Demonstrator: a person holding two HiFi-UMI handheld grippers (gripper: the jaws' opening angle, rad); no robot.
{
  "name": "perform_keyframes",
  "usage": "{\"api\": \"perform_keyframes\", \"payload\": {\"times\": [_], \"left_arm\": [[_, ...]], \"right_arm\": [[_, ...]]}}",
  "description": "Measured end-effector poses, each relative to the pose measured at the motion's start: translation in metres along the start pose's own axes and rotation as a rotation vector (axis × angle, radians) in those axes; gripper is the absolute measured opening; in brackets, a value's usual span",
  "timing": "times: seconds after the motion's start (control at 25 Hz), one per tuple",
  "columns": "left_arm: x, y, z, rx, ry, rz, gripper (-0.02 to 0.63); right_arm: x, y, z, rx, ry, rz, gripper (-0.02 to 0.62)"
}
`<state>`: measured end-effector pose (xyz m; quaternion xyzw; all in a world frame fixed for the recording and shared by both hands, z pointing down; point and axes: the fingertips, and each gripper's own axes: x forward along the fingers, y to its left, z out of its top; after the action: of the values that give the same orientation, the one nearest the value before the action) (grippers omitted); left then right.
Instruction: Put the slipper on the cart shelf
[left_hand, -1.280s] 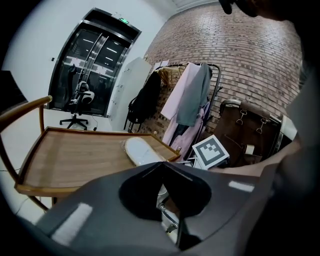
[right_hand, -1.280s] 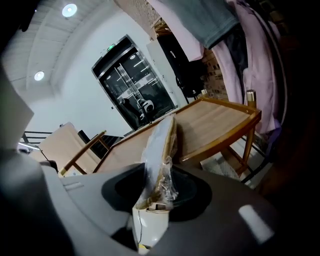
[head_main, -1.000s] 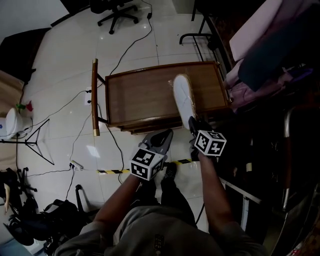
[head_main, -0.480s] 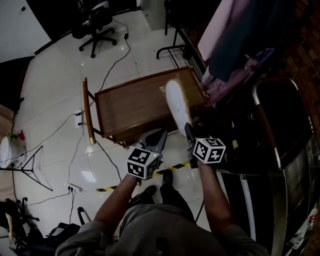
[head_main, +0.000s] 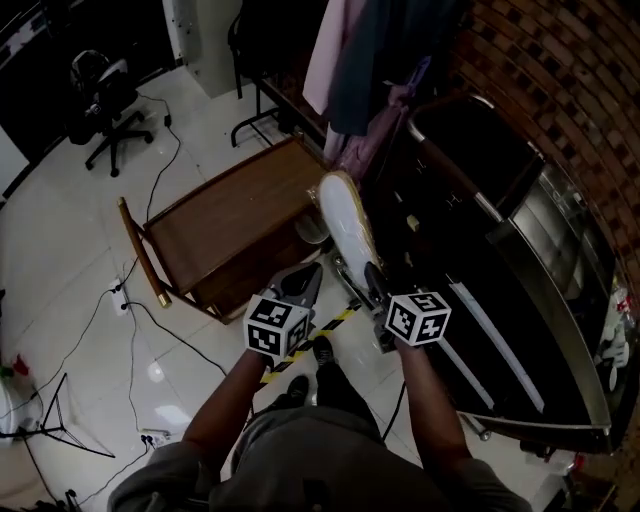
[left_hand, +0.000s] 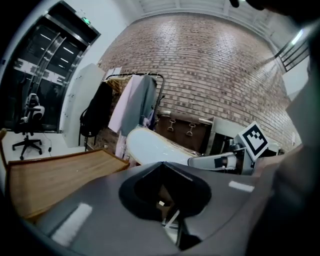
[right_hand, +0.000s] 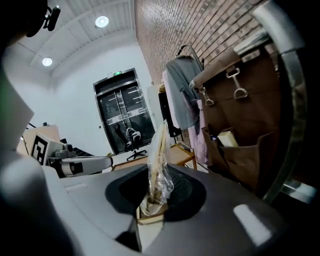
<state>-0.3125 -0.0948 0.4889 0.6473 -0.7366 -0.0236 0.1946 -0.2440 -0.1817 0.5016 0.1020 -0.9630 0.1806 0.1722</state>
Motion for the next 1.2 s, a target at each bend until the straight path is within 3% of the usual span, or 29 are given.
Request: {"api": "perform_keyframes", "payload": {"times": [0.24,0.4,0.72,1.2], "left_arm": [[0.011,-0.084,-0.019,0.045,0.038,-0.203,0.008],[0.027,-0.151,-0.033,0.088,0.075,-0.356,0.008],[0.047,-0.290,-0.073,0.164,0.158,-0.590,0.008],[0.057,-0.491,-0.128,0.261,0.241,-0.798,0.008]], "right_arm": [[-0.097,-0.009,-0.028,0.026,-0.047,-0.118,0.060],[-0.169,-0.030,-0.059,0.086,-0.080,-0.249,0.060],[-0.304,-0.071,-0.103,0.178,-0.160,-0.464,0.060],[-0.501,-0.159,-0.153,0.318,-0.284,-0.715,0.060]]}}
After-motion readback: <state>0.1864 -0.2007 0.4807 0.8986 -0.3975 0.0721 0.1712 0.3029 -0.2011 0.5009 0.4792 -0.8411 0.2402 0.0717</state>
